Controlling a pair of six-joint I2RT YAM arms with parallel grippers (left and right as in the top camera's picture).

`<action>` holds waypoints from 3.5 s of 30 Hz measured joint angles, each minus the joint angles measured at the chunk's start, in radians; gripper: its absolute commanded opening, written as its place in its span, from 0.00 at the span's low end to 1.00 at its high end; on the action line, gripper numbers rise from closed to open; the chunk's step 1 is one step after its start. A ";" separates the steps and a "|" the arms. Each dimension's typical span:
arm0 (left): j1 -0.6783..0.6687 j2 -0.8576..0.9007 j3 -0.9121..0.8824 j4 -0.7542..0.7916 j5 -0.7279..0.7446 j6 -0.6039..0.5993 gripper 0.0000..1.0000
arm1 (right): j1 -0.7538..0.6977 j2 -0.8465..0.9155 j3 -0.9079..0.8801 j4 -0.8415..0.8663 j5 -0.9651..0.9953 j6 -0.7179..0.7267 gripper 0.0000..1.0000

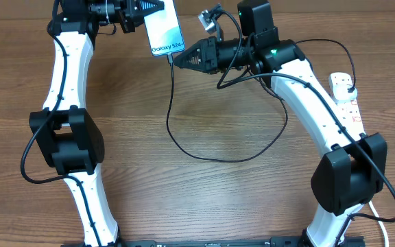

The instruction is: Plug charger to phone and switch on socket

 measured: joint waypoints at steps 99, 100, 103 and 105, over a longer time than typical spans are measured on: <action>0.018 0.176 -0.229 -0.778 -0.754 0.997 0.44 | -0.008 0.000 0.000 -0.402 0.329 -0.180 0.64; 0.018 0.175 -0.226 -0.783 -0.763 0.996 0.44 | -0.008 0.000 0.000 -0.402 0.330 -0.181 0.65; 0.014 0.171 -0.221 -0.800 -0.797 0.985 0.44 | -0.008 0.000 0.000 -0.402 0.336 -0.180 0.65; 0.014 0.167 -0.220 -0.806 -0.819 0.982 0.43 | -0.008 0.000 0.000 -0.402 0.341 -0.180 0.65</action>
